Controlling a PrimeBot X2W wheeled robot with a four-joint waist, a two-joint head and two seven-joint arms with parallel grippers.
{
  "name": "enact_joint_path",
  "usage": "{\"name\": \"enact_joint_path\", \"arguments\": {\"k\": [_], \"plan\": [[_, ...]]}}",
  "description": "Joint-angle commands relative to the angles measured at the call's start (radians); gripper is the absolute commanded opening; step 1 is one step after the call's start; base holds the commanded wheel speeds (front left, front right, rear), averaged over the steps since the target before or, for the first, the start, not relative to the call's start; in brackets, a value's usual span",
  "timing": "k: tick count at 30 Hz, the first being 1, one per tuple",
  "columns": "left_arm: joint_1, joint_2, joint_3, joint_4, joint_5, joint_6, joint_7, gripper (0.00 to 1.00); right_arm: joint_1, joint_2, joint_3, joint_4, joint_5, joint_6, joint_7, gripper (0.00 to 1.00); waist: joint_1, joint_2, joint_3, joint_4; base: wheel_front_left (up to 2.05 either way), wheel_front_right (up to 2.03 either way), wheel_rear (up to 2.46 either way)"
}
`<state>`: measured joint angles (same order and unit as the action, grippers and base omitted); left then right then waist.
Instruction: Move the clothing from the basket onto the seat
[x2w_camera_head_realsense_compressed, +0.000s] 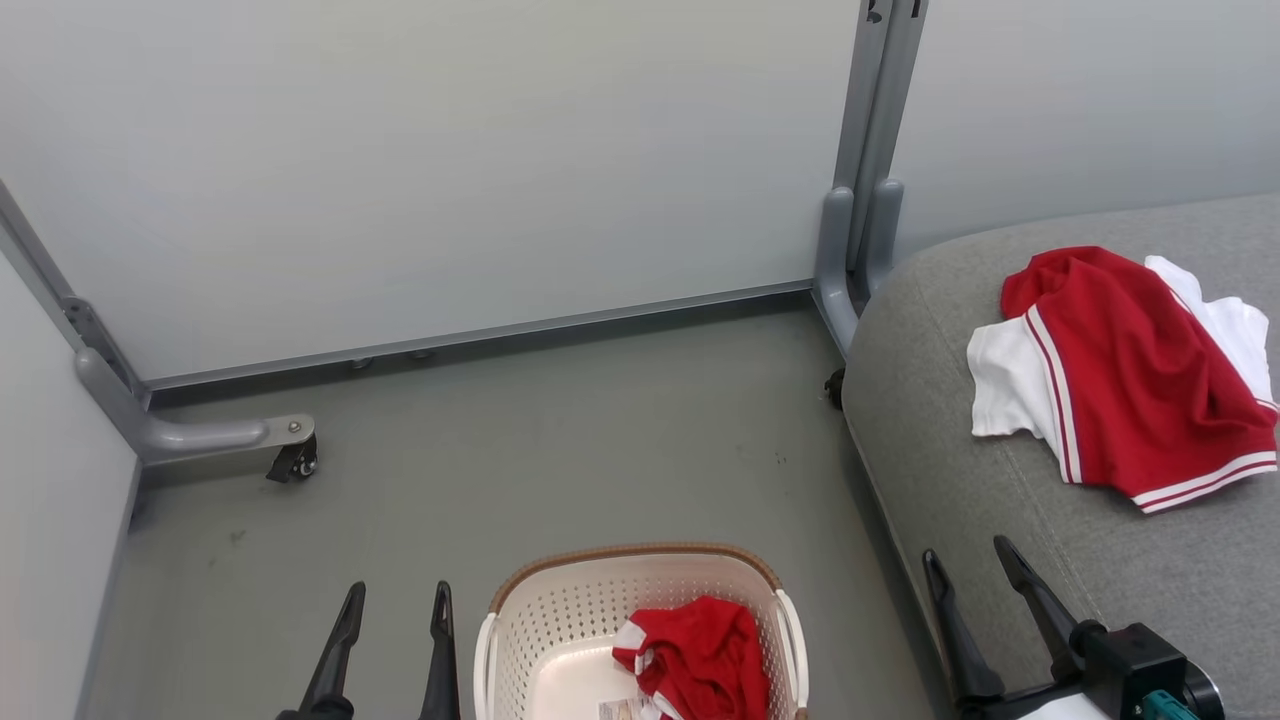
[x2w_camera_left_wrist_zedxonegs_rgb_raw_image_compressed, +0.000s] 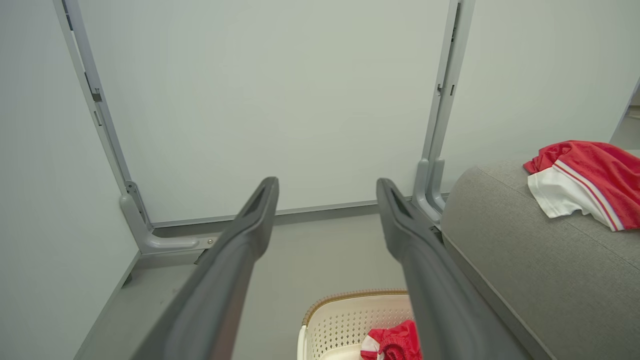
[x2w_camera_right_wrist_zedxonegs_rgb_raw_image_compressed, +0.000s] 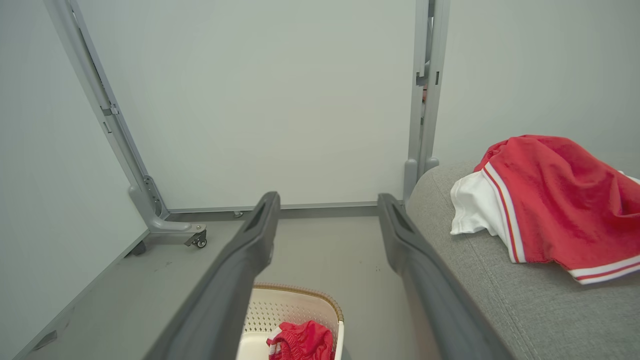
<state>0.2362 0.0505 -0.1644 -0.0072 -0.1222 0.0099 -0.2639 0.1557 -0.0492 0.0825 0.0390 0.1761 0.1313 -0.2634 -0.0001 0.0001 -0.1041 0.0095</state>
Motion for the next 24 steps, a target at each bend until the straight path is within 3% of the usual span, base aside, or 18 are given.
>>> {"name": "enact_joint_path", "arguments": {"k": [1, 24], "plan": [[0.018, 0.0, 0.005, 0.003, -0.008, 0.0, -0.001, 1.0, 0.019, -0.003, 0.0, 0.001, -0.002, -0.001, -0.002, 1.0, 0.0001, -0.0001, -0.003, -0.002, 0.0, 0.0, 0.0], [0.021, 0.0, -0.011, 0.012, -0.016, 0.008, -0.001, 1.0, 0.037, -0.003, 0.001, -0.004, -0.016, -0.001, -0.002, 1.0, 0.0001, -0.0001, -0.007, 0.009, 0.0, 0.0, 0.0]]}}
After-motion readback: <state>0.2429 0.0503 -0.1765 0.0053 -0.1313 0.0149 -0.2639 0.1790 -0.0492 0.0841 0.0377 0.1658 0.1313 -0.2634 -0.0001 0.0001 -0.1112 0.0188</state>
